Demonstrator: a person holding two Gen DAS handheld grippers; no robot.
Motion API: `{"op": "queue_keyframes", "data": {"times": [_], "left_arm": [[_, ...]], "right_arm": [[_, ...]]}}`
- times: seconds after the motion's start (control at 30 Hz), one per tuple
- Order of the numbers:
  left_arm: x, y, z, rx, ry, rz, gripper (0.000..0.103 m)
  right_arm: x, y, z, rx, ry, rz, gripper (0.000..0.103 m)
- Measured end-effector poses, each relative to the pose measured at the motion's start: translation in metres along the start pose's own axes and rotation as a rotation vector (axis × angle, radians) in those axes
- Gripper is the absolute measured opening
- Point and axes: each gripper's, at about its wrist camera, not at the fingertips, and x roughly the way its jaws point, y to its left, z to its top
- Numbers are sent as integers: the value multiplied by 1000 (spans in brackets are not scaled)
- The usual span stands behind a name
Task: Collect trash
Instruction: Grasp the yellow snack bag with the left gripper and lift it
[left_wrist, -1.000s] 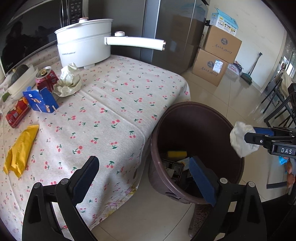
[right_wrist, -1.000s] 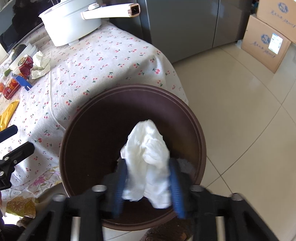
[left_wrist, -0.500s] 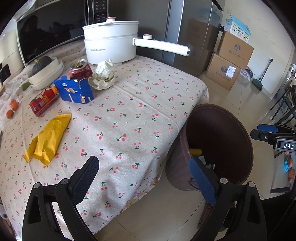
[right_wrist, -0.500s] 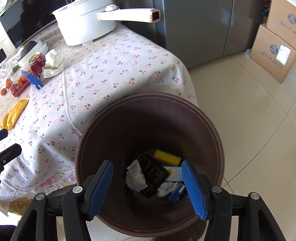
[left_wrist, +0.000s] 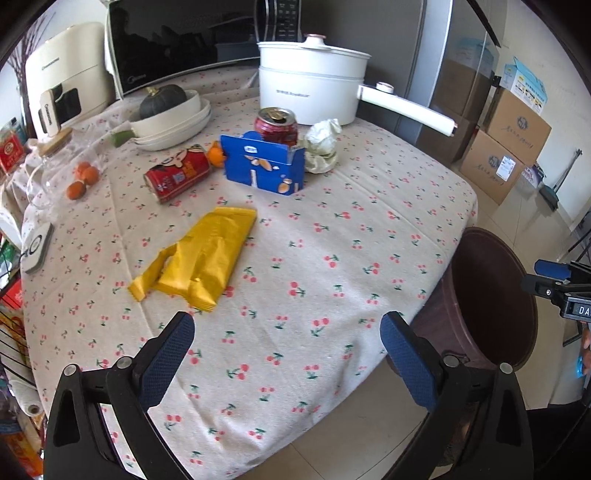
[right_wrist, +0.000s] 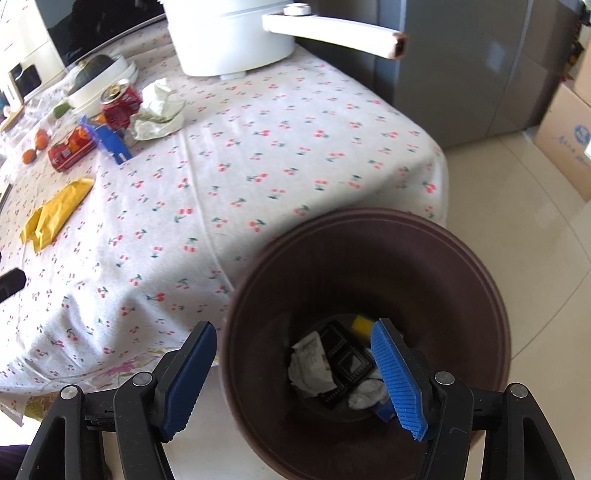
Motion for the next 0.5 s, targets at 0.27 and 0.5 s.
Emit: {"op": "queue_keyframes", "data": {"times": [0.27, 0.5], "left_arm": [[23, 64, 20, -84, -68, 57, 103], [75, 68, 35, 22, 41, 103, 103]], "right_arm": [[19, 43, 29, -64, 9, 27, 77], [38, 63, 52, -59, 22, 46, 77]]}}
